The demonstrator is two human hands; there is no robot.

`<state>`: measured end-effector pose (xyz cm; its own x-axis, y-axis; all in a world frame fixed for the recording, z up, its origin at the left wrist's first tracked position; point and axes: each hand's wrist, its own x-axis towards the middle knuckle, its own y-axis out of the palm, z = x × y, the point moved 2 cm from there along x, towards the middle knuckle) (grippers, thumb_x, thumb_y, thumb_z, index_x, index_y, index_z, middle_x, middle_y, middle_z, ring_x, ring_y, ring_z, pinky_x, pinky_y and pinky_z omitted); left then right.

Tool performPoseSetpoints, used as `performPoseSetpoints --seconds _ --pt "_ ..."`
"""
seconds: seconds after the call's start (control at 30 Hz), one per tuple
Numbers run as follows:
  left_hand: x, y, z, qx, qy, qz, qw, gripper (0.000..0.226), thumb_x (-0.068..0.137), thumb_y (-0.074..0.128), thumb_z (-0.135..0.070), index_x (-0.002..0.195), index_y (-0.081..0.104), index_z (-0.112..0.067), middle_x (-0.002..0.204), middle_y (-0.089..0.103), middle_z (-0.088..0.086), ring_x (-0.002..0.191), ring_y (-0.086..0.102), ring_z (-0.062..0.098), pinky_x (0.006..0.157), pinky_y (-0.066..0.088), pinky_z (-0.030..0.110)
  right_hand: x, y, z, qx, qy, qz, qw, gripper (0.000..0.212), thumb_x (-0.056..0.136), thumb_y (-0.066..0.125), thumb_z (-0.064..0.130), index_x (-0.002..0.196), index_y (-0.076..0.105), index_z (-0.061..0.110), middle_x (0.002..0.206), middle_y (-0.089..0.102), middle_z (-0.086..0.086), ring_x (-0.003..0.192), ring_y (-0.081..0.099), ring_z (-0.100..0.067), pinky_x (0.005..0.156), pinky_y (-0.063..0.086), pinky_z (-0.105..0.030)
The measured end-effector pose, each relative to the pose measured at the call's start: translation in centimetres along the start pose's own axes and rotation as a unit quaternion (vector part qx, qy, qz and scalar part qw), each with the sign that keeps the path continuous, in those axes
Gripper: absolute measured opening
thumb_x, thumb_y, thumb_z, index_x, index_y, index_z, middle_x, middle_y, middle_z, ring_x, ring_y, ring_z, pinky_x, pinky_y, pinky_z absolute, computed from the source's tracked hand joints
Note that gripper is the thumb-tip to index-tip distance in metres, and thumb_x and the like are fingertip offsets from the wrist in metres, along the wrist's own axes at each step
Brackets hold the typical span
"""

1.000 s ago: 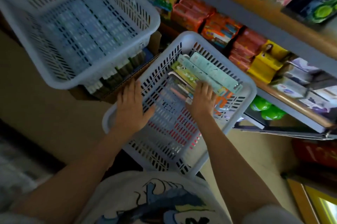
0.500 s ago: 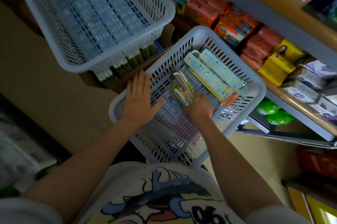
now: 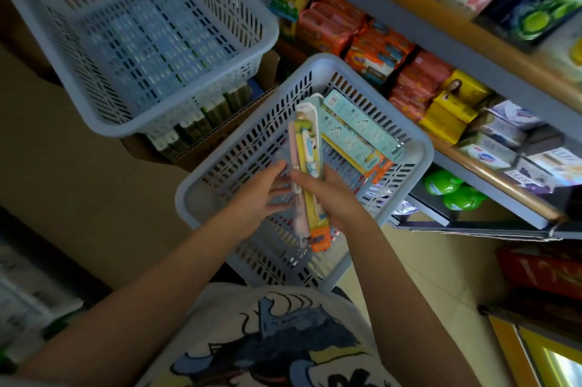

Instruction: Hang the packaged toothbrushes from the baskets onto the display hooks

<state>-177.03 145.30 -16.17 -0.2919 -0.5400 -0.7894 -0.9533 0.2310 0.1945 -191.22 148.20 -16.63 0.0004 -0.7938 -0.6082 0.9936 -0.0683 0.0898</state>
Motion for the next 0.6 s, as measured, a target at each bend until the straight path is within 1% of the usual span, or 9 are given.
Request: performPoseSetpoints --seconds 0.07,0.13,0.2,0.23,0.3,0.37,0.43,0.53,0.6 --pt "-0.7 0.9 -0.6 -0.068 0.013 0.056 0.996 0.037 0.103 0.046 -0.045 0.128 0.062 -0.023 0.121 0.072 0.005 0.112 0.068 0.022 0.094 0.054 0.04 -0.9 0.4 1.3 -0.019 -0.018 0.009 1.0 0.021 0.097 0.067 0.036 0.117 0.065 0.03 0.108 0.075 0.007 0.097 0.073 -0.008 0.085 0.059 -0.026" --pt "-1.3 1.5 -1.1 -0.098 0.025 0.068 0.992 0.041 0.1 0.05 -0.044 0.132 0.06 -0.022 0.123 0.072 0.007 0.113 0.069 0.023 0.095 0.054 0.04 -1.8 0.9 2.6 -0.047 -0.038 0.004 0.998 0.016 0.1 0.061 0.038 0.115 0.059 0.032 0.107 0.069 0.011 0.089 0.068 0.003 0.069 0.051 -0.007" --pt "-1.8 1.6 -1.6 -0.111 0.041 0.076 0.99 0.055 0.09 0.057 -0.047 0.137 0.058 -0.019 0.126 0.071 0.008 0.115 0.068 0.024 0.096 0.055 0.041 -2.1 1.1 3.2 -0.086 -0.064 -0.017 0.994 0.028 0.101 0.058 0.039 0.121 0.049 0.022 0.111 0.061 0.003 0.086 0.061 0.002 0.059 0.045 -0.004" --pt "-2.1 1.7 -1.9 -0.116 0.048 0.081 0.989 0.061 0.086 0.06 -0.047 0.139 0.057 -0.018 0.128 0.069 0.009 0.117 0.067 0.025 0.098 0.055 0.041 -2.4 1.2 3.5 -0.096 -0.078 -0.026 0.992 0.035 0.101 0.058 0.04 0.124 0.047 0.016 0.111 0.059 -0.001 0.087 0.058 0.0 0.06 0.046 -0.005" --pt "-2.7 1.5 -2.3 -0.126 0.055 0.087 0.987 0.065 0.082 0.064 -0.045 0.139 0.056 -0.015 0.128 0.069 0.011 0.116 0.068 0.026 0.094 0.057 0.041 -2.9 1.6 4.1 -0.086 -0.099 -0.044 0.99 0.042 0.1 0.059 0.042 0.129 0.05 0.012 0.116 0.062 -0.007 0.093 0.063 -0.009 0.073 0.051 -0.015" --pt "-3.5 1.4 -2.7 -0.13 0.064 0.085 0.986 0.059 0.082 0.065 -0.04 0.135 0.06 -0.013 0.123 0.072 0.011 0.109 0.071 0.025 0.085 0.061 0.037 -3.5 1.6 4.3 -0.062 -0.106 -0.061 0.991 0.031 0.099 0.062 0.038 0.123 0.06 0.019 0.113 0.07 0.0 0.097 0.069 -0.009 0.076 0.056 -0.021" --pt "-4.1 1.2 -2.9 -0.129 0.075 0.092 0.985 0.054 0.084 0.064 -0.033 0.133 0.061 -0.013 0.122 0.072 0.011 0.109 0.071 0.026 0.086 0.061 0.037 -4.5 1.5 4.6 -0.03 -0.115 -0.077 0.99 0.013 0.097 0.068 0.029 0.108 0.069 0.023 0.096 0.076 0.007 0.084 0.072 -0.006 0.069 0.057 -0.021" --pt "-4.9 0.9 -2.8 -0.122 0.084 0.115 0.982 0.049 0.087 0.064 -0.026 0.134 0.061 -0.013 0.124 0.071 0.013 0.113 0.069 0.028 0.089 0.06 0.038 -5.8 1.2 4.5 -0.034 -0.102 -0.12 0.987 0.02 0.091 0.076 0.029 0.102 0.074 0.013 0.095 0.077 -0.009 0.088 0.074 -0.027 0.081 0.061 -0.048" --pt "-5.5 0.4 -2.6 -0.112 0.089 0.124 0.982 0.047 0.086 0.065 -0.023 0.131 0.062 -0.013 0.121 0.072 0.013 0.109 0.071 0.026 0.085 0.061 0.036 -6.9 1.4 4.8 -0.045 -0.108 -0.138 0.983 0.019 0.09 0.077 0.028 0.101 0.075 0.013 0.096 0.078 -0.009 0.089 0.074 -0.028 0.083 0.059 -0.051"
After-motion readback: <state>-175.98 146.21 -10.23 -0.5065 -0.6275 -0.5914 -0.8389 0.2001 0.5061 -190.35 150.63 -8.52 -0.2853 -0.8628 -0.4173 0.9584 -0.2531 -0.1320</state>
